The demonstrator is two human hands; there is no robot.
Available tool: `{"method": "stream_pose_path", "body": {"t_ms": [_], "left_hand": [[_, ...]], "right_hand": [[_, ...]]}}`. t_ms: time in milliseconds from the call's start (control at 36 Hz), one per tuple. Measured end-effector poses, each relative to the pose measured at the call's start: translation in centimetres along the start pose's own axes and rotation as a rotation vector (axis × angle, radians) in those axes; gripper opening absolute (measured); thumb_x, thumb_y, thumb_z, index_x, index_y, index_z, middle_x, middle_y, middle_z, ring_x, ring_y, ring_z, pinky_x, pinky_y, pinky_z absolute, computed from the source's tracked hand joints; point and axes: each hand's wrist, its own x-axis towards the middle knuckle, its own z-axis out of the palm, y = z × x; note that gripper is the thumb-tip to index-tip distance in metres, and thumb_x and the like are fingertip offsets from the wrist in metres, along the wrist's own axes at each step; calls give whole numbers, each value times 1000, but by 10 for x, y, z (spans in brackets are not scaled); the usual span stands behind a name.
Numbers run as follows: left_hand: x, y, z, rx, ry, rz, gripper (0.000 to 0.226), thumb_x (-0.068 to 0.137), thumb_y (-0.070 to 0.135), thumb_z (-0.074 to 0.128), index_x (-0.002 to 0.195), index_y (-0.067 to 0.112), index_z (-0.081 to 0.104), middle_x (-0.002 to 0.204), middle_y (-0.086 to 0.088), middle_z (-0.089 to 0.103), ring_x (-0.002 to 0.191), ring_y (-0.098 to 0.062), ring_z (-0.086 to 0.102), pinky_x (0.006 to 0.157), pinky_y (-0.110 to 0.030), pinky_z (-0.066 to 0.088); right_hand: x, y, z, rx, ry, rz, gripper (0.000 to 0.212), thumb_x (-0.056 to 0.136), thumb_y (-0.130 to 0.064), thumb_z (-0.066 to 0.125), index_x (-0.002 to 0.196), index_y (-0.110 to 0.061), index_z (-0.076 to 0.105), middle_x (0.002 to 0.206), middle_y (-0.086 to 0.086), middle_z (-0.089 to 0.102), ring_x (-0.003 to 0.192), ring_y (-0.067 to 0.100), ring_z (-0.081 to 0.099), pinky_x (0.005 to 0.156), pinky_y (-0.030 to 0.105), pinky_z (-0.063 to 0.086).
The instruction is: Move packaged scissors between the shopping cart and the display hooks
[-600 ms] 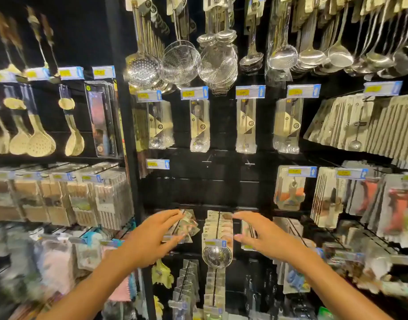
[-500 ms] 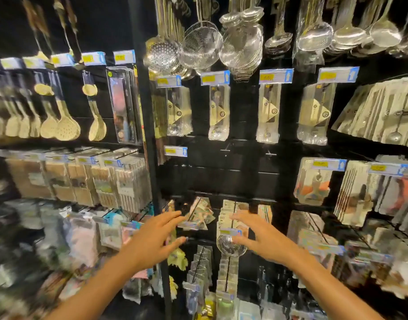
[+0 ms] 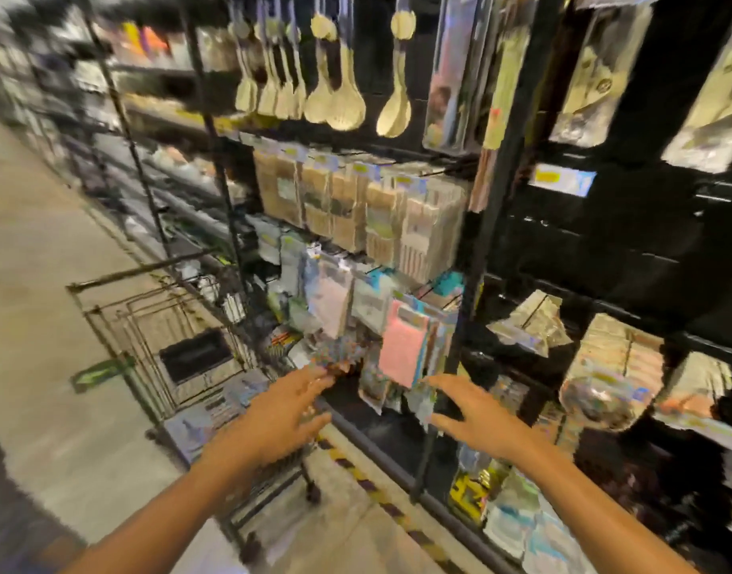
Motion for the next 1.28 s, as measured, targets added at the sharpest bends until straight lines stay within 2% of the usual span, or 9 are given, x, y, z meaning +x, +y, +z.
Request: {"method": "stream_pose_path", "body": {"t_ms": [83, 250, 444, 667, 861, 1056, 1111, 1194, 1278], "left_hand": [[-28, -52, 14, -64, -21, -85, 80, 93, 77, 23, 157, 30, 32, 166, 7, 25, 152, -16, 25, 124, -35, 23], [-82, -133, 31, -96, -9, -198, 80, 96, 75, 19, 145, 20, 52, 152, -6, 49, 138, -27, 48, 112, -45, 44], [-118, -190, 55, -100, -41, -379, 81, 92, 75, 21, 154, 26, 38, 163, 4, 33, 149, -21, 31, 122, -36, 25], [-101, -231, 79, -138, -62, -475, 107, 79, 86, -8, 158, 26, 31, 165, 2, 29, 152, -21, 27, 123, -33, 19], [-50, -265, 100, -201, -119, -556, 101, 82, 84, 0, 157, 25, 35, 163, 1, 32, 150, -21, 30, 122, -34, 23], [-2, -293, 131, -234, -212, -682, 74, 102, 65, 19, 136, 14, 61, 137, -9, 64, 119, -30, 66, 96, -41, 54], [9, -299, 146, -283, -204, -719, 80, 98, 69, 19, 142, 14, 56, 143, -10, 59, 127, -31, 60, 105, -42, 47], [20, -306, 161, -321, -194, -790, 78, 95, 70, 29, 148, 18, 49, 151, -8, 51, 137, -30, 49, 116, -39, 34], [26, -307, 171, -337, -175, -829, 70, 93, 59, 37, 145, 15, 52, 148, -11, 54, 135, -33, 52, 115, -41, 35]], "right_hand": [[30, -35, 23, 48, -56, -52, 57, 95, -59, 54, 144, -52, 27, 160, -15, 28, 146, 13, 30, 119, 41, 33], [91, -88, 79, 16, -179, -126, 57, 97, -50, 57, 148, -43, 33, 158, -13, 30, 146, 14, 31, 117, 36, 35], [149, -117, 141, -3, -254, -247, 56, 97, -51, 56, 149, -40, 36, 148, -28, 26, 143, -2, 23, 113, 15, 20], [228, -113, 181, 12, -368, -260, 58, 97, -52, 56, 150, -41, 35, 158, -19, 30, 147, 2, 23, 117, 20, 23], [319, -101, 200, 58, -479, -294, 57, 96, -51, 58, 148, -41, 38, 156, -16, 33, 145, 5, 30, 117, 28, 34], [401, -91, 212, 43, -596, -316, 58, 95, -40, 64, 147, -21, 44, 149, -3, 43, 141, 15, 40, 115, 24, 31], [421, -86, 219, 20, -643, -322, 57, 97, -38, 62, 148, -22, 42, 152, -1, 43, 141, 16, 41, 115, 27, 33], [448, -79, 231, -40, -676, -357, 60, 95, -54, 57, 147, -27, 43, 150, -4, 46, 139, 15, 43, 112, 25, 34], [466, -80, 241, -3, -690, -359, 77, 84, -80, 43, 142, -30, 49, 143, -6, 52, 132, 12, 47, 110, 26, 36]]}}
